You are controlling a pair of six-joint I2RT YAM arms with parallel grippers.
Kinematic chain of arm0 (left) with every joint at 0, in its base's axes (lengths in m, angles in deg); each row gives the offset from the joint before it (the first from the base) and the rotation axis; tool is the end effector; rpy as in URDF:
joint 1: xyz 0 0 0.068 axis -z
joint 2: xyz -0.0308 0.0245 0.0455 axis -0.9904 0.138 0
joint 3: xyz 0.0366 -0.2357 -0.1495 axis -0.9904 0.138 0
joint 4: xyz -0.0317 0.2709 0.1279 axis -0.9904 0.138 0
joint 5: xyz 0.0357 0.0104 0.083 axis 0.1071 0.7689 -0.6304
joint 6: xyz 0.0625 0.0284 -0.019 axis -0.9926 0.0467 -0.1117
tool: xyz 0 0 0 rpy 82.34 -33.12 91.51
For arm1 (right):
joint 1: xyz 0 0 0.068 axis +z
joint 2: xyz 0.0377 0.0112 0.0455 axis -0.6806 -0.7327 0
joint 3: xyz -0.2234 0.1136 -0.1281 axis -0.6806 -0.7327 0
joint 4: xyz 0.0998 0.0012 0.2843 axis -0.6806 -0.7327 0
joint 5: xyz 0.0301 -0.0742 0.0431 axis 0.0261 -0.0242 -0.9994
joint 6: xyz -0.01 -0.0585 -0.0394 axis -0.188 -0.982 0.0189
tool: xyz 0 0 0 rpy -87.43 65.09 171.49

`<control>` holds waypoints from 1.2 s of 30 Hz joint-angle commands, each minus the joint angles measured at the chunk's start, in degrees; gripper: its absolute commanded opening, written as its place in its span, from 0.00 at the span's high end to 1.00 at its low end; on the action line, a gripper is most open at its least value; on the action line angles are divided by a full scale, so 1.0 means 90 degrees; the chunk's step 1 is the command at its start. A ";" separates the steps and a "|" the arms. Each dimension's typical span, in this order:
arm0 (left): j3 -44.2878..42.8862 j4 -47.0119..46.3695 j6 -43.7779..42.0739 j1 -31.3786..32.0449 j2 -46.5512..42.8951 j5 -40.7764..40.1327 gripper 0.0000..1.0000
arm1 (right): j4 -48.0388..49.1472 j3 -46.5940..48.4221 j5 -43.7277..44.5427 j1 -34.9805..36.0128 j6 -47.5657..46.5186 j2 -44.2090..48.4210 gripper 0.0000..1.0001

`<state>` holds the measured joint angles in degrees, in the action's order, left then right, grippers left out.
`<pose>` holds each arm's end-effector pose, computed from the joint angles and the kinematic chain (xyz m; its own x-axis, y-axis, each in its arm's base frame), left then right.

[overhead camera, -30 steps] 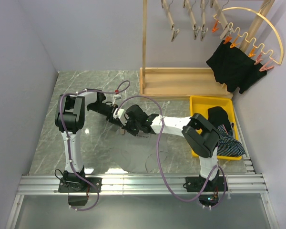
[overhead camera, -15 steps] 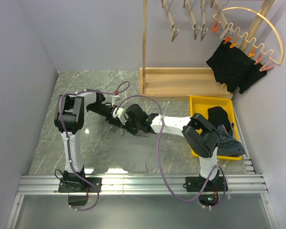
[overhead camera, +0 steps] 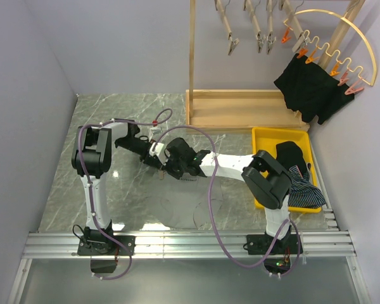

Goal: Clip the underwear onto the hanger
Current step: Clamp the underwear onto the hanger.

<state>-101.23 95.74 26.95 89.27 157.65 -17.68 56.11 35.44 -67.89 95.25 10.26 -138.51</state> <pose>0.3977 -0.1034 0.0917 -0.7639 0.4127 -0.4961 0.6144 0.2300 -0.7548 0.2787 0.3779 0.1413 -0.1731 -0.6786 -0.7138 -0.9415 0.3267 -0.0823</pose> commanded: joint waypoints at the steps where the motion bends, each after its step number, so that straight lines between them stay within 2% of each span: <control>1: 0.0019 -0.0545 -0.0089 0.0000 -0.0067 -0.1033 0.75 | -0.0022 0.0302 -0.0036 -0.0017 -0.0038 -0.0083 1.00; 8: 0.0038 -0.0643 0.0037 -0.0009 -0.0116 -0.1082 0.66 | -0.0061 0.0360 -0.0046 -0.0017 -0.0038 -0.0142 1.00; 20: 0.0097 -0.0848 0.0291 -0.0038 -0.0292 -0.1131 0.40 | -0.0061 0.0380 -0.0076 -0.0007 -0.0028 -0.0171 1.00; 24: 0.0038 -0.0965 0.0457 -0.0097 -0.0408 -0.1082 0.35 | -0.0070 0.0380 -0.0066 -0.0007 -0.0038 -0.0152 1.00; 36: 0.0253 -0.1521 0.1043 -0.0448 -0.1179 -0.1228 0.29 | -0.0188 0.0526 0.0188 0.0003 0.0275 0.0238 0.68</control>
<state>-99.94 84.90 34.71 86.19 152.12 -27.69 54.40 37.23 -67.39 95.25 11.29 -139.87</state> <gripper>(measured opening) 0.704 0.308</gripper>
